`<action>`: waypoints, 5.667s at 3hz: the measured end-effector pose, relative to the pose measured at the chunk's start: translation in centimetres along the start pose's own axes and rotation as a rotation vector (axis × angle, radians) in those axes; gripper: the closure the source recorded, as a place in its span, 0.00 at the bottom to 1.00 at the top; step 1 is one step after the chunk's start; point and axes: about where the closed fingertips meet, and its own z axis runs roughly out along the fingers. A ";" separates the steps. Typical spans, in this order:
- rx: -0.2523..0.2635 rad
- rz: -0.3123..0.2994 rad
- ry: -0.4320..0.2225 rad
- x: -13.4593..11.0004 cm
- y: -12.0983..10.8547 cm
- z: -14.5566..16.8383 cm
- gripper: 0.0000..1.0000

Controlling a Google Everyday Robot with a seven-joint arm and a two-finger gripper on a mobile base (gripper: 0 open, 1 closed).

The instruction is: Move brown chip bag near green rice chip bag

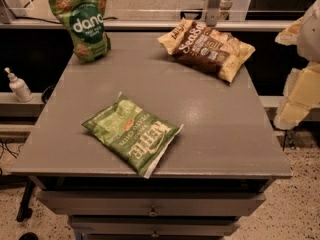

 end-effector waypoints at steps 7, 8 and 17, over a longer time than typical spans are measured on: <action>0.092 0.281 -0.346 -1.0 -18.6 12.1 0.00; 0.066 0.294 -0.388 -4.3 -19.4 14.0 0.00; 0.175 0.399 -0.388 -12.7 -26.1 14.7 1.00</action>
Offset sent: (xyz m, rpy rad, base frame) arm 0.0372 -0.0141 -0.0077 0.0442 -0.0678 -0.0089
